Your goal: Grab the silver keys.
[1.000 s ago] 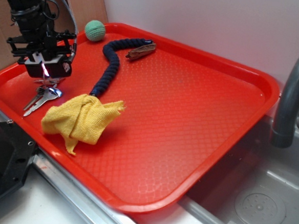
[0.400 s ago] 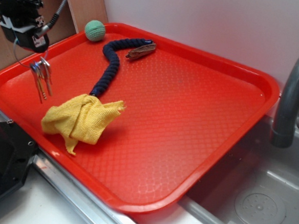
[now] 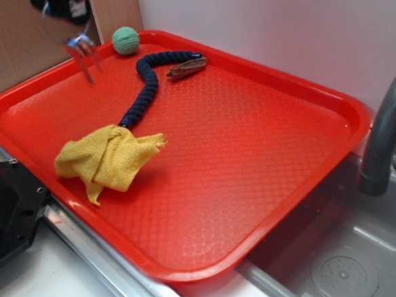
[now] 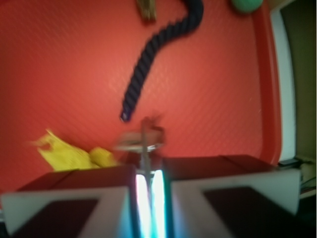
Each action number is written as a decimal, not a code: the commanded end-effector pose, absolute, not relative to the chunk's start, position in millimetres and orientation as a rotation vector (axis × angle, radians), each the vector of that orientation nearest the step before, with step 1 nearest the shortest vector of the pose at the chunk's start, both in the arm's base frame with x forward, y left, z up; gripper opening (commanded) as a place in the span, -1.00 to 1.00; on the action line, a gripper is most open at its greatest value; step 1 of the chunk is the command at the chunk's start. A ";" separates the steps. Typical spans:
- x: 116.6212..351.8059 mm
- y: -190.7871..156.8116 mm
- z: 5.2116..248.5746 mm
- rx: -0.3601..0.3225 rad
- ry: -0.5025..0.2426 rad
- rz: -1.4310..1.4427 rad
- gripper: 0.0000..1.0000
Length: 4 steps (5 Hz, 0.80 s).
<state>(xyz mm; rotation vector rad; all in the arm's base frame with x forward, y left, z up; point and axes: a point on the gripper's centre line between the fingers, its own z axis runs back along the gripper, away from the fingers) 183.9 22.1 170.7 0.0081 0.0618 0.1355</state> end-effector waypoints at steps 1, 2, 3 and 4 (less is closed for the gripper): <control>191.9 56.2 205.4 0.107 -0.089 0.195 -1.00; 197.9 61.8 197.7 0.135 -0.100 0.211 -1.00; 200.2 61.9 203.8 0.121 -0.121 0.214 -1.00; 201.8 62.0 212.3 0.110 -0.142 0.206 -1.00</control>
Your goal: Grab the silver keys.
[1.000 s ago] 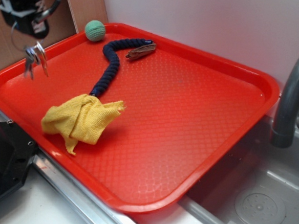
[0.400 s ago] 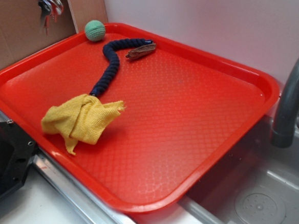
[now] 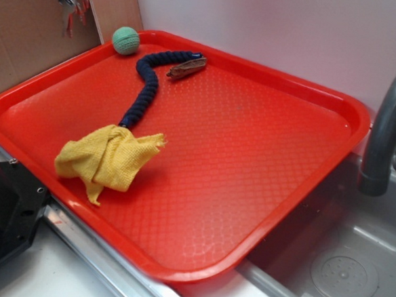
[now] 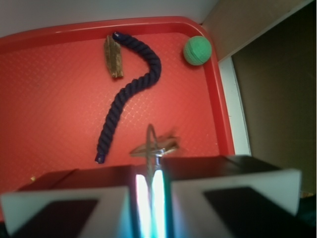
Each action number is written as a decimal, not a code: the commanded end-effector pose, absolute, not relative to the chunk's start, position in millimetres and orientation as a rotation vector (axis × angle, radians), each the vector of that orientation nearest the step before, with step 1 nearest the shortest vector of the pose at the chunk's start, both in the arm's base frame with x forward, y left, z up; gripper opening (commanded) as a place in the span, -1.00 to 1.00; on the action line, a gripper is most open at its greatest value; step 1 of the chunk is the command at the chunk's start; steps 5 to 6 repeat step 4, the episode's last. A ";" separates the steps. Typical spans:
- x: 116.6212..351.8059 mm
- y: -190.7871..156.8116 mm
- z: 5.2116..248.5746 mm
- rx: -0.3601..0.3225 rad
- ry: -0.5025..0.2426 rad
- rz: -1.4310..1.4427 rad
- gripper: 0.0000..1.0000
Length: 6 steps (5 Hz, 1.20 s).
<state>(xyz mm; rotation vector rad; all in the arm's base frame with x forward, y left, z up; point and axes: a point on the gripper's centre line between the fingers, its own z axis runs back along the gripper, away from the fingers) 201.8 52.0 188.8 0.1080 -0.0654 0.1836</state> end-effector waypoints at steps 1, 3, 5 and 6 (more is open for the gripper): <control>201.1 61.4 224.0 0.072 -0.143 0.205 -1.00; 193.8 50.8 234.9 0.037 -0.129 0.197 -1.00; 196.4 51.2 231.6 0.038 -0.124 0.203 -1.00; 196.4 51.2 231.6 0.038 -0.124 0.203 -1.00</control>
